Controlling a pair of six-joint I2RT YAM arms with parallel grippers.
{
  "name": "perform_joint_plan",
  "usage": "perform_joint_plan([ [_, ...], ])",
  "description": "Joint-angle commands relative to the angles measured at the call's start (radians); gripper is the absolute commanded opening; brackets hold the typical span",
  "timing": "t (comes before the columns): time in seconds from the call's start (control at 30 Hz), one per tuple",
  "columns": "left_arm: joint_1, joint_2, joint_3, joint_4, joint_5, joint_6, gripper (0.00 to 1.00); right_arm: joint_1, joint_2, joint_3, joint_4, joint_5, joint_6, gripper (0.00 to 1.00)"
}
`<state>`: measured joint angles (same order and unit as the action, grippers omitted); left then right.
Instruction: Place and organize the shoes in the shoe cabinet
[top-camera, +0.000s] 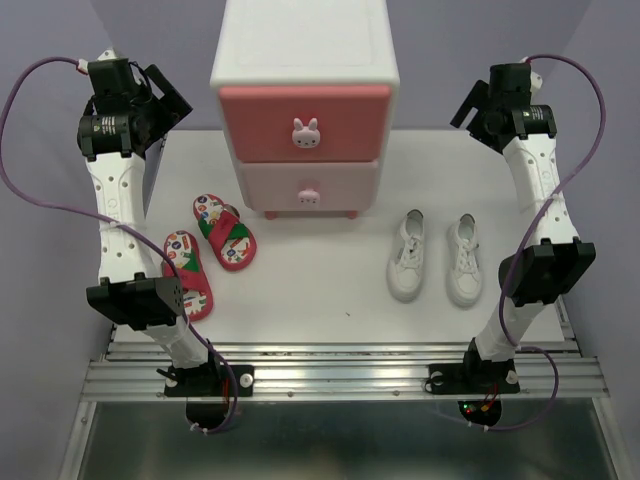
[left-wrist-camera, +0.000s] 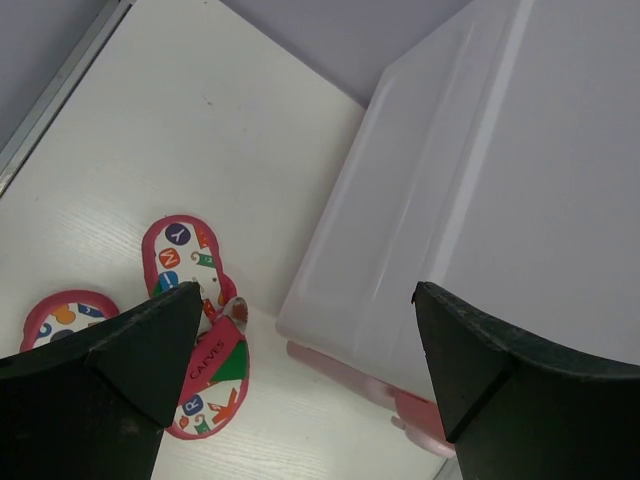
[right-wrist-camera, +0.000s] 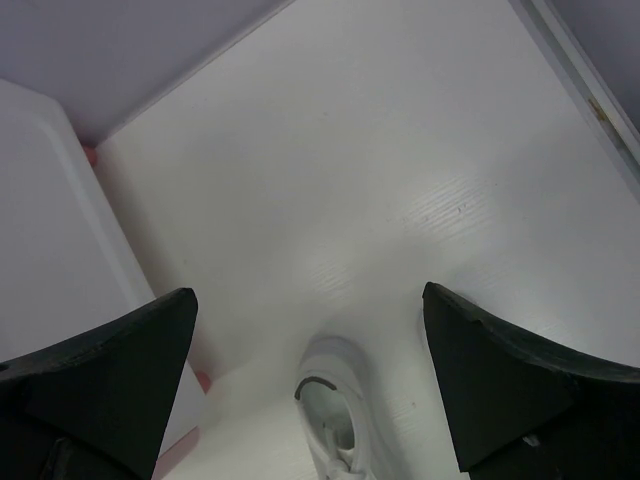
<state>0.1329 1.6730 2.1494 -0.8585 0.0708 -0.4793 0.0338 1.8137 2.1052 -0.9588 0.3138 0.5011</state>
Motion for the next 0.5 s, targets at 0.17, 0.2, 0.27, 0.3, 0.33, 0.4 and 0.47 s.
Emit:
perform_joint_plan([
  [0.17,0.016,-0.010,0.058,-0.017,-0.014,-0.044,0.99,-0.005,-0.125,-0.024,0.175,-0.201,-0.116,1.00],
  [0.2,0.023,-0.010,0.063,-0.017,-0.005,-0.045,0.99,-0.005,-0.128,-0.019,0.189,-0.235,-0.124,1.00],
  [0.27,0.042,-0.012,0.075,-0.020,0.029,-0.047,0.99,-0.005,-0.122,0.007,0.206,-0.289,-0.119,1.00],
  [0.3,0.046,-0.012,0.079,-0.022,0.035,-0.047,0.99,-0.005,-0.116,0.031,0.206,-0.306,-0.108,1.00],
  [0.33,0.048,-0.012,0.084,-0.025,0.041,-0.045,0.99,-0.005,-0.110,0.074,0.209,-0.309,-0.098,1.00],
  [0.4,0.048,-0.015,0.092,-0.028,0.049,-0.042,0.99,-0.005,-0.100,0.104,0.252,-0.378,-0.084,1.00],
  [0.47,0.048,-0.019,0.093,-0.031,0.053,-0.047,0.99,-0.005,-0.096,0.154,0.299,-0.378,-0.034,1.00],
])
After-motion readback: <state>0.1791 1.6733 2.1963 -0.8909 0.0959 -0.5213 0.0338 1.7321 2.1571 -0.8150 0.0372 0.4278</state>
